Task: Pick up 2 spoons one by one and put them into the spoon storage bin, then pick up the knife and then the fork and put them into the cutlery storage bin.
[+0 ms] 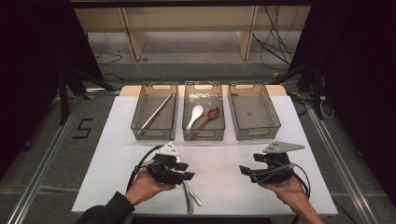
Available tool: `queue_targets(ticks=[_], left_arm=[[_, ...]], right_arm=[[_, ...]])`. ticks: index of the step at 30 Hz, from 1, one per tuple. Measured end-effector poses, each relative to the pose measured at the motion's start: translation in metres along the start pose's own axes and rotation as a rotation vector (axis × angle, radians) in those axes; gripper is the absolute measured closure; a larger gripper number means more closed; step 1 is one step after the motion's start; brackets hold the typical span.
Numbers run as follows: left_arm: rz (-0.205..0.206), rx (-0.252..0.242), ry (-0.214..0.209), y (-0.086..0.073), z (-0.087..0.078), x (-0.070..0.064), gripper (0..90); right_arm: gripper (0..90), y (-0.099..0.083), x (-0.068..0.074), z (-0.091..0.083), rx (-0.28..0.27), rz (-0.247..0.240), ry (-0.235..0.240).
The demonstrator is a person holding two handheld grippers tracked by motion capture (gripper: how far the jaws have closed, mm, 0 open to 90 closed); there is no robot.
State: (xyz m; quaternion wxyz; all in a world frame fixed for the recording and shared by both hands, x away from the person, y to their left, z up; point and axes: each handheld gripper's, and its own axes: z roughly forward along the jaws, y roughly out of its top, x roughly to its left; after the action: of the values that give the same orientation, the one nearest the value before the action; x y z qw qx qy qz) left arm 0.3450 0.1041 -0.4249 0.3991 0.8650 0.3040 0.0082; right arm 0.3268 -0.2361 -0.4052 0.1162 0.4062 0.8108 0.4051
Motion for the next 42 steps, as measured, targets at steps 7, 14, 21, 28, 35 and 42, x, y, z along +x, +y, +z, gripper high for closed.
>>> queue_targets(ticks=[7, 14, 21, 28, 35, 42], left_arm=[[0.019, 0.049, -0.014, -0.001, 0.012, -0.003, 69.2], [0.052, 0.108, -0.022, -0.004, 0.023, -0.007, 79.8], [0.075, 0.155, -0.016, -0.007, 0.034, -0.01, 88.7], [0.085, 0.216, -0.025, -0.009, 0.051, -0.013, 88.9], [0.112, 0.294, -0.034, -0.014, 0.063, -0.016, 88.9], [0.116, 0.311, -0.034, -0.013, 0.062, -0.015, 88.9]], right_arm=[[28.0, -0.002, -0.001, 0.001, 0.0, 0.003, 0.001], [27.5, 0.0, 0.001, 0.003, 0.001, -0.008, 0.006], [27.1, 0.002, 0.003, 0.005, -0.002, -0.014, 0.012], [27.1, 0.003, 0.004, 0.005, -0.002, -0.015, 0.016], [27.1, 0.002, 0.002, 0.005, -0.001, -0.013, 0.016], [27.1, 0.002, 0.004, 0.005, 0.005, -0.029, 0.021]])
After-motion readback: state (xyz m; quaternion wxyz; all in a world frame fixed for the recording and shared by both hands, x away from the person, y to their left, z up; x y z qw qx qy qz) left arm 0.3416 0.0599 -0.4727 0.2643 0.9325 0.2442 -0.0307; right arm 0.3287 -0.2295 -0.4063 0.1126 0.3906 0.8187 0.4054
